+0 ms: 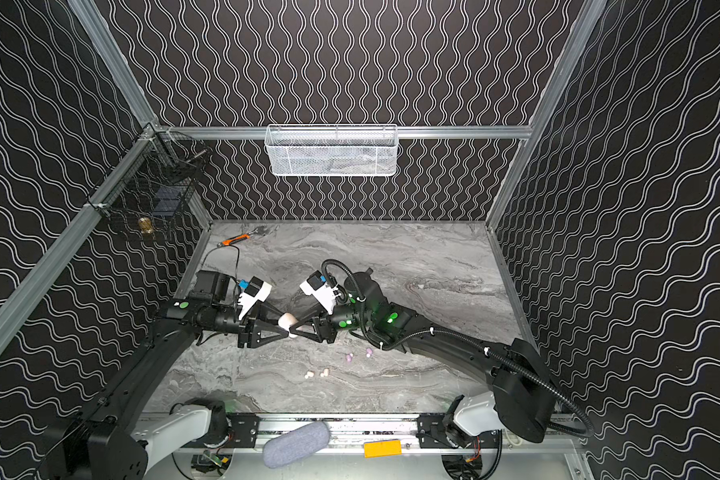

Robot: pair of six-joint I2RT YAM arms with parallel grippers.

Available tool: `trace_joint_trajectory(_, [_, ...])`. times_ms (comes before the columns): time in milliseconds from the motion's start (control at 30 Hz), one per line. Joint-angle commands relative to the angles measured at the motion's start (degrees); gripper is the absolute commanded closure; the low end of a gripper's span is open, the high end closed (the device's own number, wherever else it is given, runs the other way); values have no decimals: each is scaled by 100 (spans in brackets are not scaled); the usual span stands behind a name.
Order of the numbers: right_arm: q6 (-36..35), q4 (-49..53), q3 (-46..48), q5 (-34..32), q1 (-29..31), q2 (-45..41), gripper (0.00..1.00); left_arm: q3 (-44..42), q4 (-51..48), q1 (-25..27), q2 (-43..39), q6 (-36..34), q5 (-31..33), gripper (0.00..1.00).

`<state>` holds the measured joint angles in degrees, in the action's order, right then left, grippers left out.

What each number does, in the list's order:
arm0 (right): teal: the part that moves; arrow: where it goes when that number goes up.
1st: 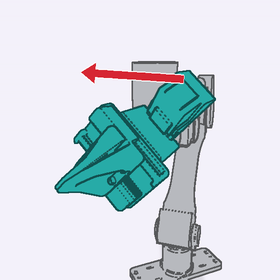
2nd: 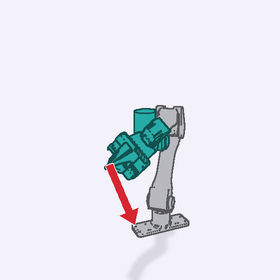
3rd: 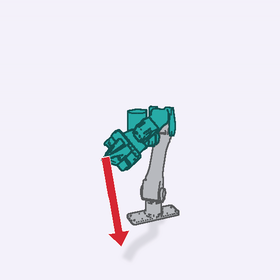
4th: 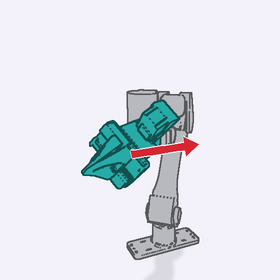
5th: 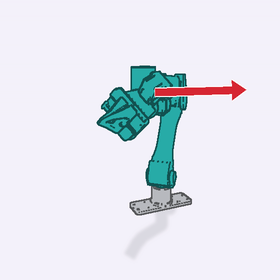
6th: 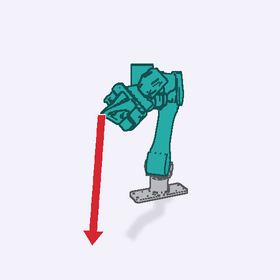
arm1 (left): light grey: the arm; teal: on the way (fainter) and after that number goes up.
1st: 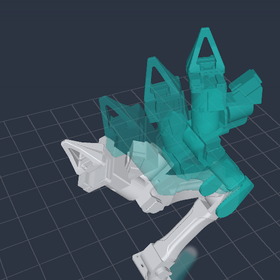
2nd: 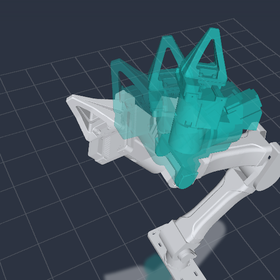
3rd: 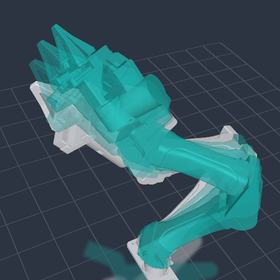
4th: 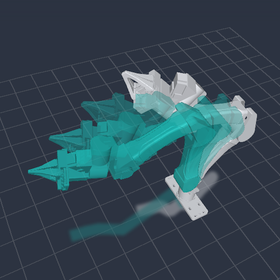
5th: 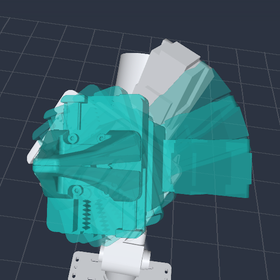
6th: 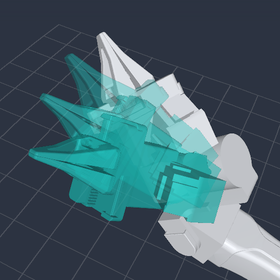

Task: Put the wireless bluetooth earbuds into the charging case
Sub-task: 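Close the left gripper on the peach case held by the right gripper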

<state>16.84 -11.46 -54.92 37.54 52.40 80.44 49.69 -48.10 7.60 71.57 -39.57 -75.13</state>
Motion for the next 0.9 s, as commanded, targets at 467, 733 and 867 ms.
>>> trace_joint_trajectory(467, [-229, 267, -186, 86, 7, 84, 66, -30, 11, 42, -14, -171, -72, 52])
trace_joint_trajectory(733, [-277, 371, -387, 100, 16, 94, 66, -21, 6, 59, -21, -169, -89, 55])
trace_joint_trajectory(867, [-321, 465, -432, 109, 24, 120, 66, -13, 2, 69, -7, -174, -96, 52])
